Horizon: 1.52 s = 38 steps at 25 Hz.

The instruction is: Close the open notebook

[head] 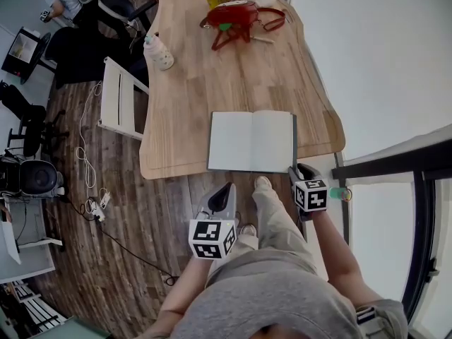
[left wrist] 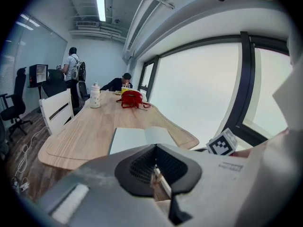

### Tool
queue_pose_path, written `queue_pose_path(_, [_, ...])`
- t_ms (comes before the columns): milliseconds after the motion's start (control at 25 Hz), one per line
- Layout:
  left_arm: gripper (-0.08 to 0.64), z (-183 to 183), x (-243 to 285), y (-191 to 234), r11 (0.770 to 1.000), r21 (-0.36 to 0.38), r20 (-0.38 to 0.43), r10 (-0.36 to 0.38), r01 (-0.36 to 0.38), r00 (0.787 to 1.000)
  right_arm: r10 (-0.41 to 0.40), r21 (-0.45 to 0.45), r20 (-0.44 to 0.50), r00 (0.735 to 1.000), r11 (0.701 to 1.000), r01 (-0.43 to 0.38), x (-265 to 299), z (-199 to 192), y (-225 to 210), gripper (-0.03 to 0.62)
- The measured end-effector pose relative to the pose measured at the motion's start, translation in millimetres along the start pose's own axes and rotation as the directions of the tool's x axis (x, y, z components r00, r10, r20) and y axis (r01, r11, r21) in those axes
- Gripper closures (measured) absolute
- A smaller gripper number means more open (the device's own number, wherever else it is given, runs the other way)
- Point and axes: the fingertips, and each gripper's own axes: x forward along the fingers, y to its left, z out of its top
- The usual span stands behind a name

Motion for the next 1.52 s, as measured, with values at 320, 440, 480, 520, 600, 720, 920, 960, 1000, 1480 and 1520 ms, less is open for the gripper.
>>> queue_pose_path(320, [0.555, 0.2, 5.0, 0.3, 1.0, 0.003, -0.006, -0.006, 0.006, 1.0, 0.112, 0.08, -0.002, 0.994, 0.991, -0.112, 7.3, -5.5, -0.6, 0.477])
queue_pose_path(440, [0.555, 0.2, 4.3, 1.5, 1.0, 0.001, -0.007, -0.005, 0.005, 1.0, 0.163, 0.116, -0.006, 0.987, 0.98, -0.161, 8.7, -6.0, -1.1, 0.476])
queue_pose_path(480, [0.555, 0.0, 4.2, 2.0, 1.0, 0.001, -0.009, -0.004, 0.004, 1.0, 0.184, 0.128, -0.01, 0.983, 0.975, -0.181, 9.4, -5.9, -1.1, 0.476])
queue_pose_path(520, [0.555, -0.3, 4.2, 2.5, 1.0, 0.001, -0.01, -0.004, 0.004, 1.0, 0.207, 0.14, -0.015, 0.978, 0.969, -0.202, 10.0, -5.6, -0.8, 0.479])
queue_pose_path(600, [0.555, -1.0, 4.3, 3.1, 1.0, 0.003, -0.012, -0.004, 0.004, 1.0, 0.247, 0.161, -0.021, 0.969, 0.957, -0.241, 10.5, -5.0, 0.3, 0.483])
queue_pose_path(720, [0.555, -1.0, 4.2, 2.0, 1.0, 0.005, -0.01, -0.005, 0.005, 1.0, 0.277, 0.17, -0.029, 0.961, 0.948, -0.268, 9.7, -5.1, -0.1, 0.485])
queue_pose_path(920, [0.555, 1.6, 3.1, 0.8, 1.0, 0.005, -0.002, -0.006, 0.006, 1.0, 0.254, 0.147, -0.017, 0.967, 0.957, -0.248, 5.8, -3.3, -1.2, 0.477])
queue_pose_path(960, [0.555, 1.4, 2.7, 0.8, 1.0, 0.005, -0.001, -0.006, 0.006, 1.0, 0.25, 0.146, -0.01, 0.968, 0.958, -0.246, 5.1, -2.7, -1.2, 0.479])
queue_pose_path(1000, [0.555, 0.9, 2.2, 0.8, 1.0, 0.005, 0.0, -0.006, 0.006, 1.0, 0.246, 0.145, -0.004, 0.969, 0.959, -0.243, 4.3, -2.0, -0.9, 0.482])
queue_pose_path(1480, [0.555, -2.5, -14.5, -3.1, 1.0, 0.008, 0.017, -0.006, 0.006, 1.0, 0.174, 0.1, 0.049, 0.983, 0.979, -0.178, -11.1, 13.7, 2.1, 0.561])
queue_pose_path(1520, [0.555, -3.1, -16.3, -3.4, 1.0, 0.007, 0.019, -0.006, 0.006, 1.0, 0.171, 0.097, 0.056, 0.984, 0.98, -0.176, -12.9, 15.1, 2.9, 0.563])
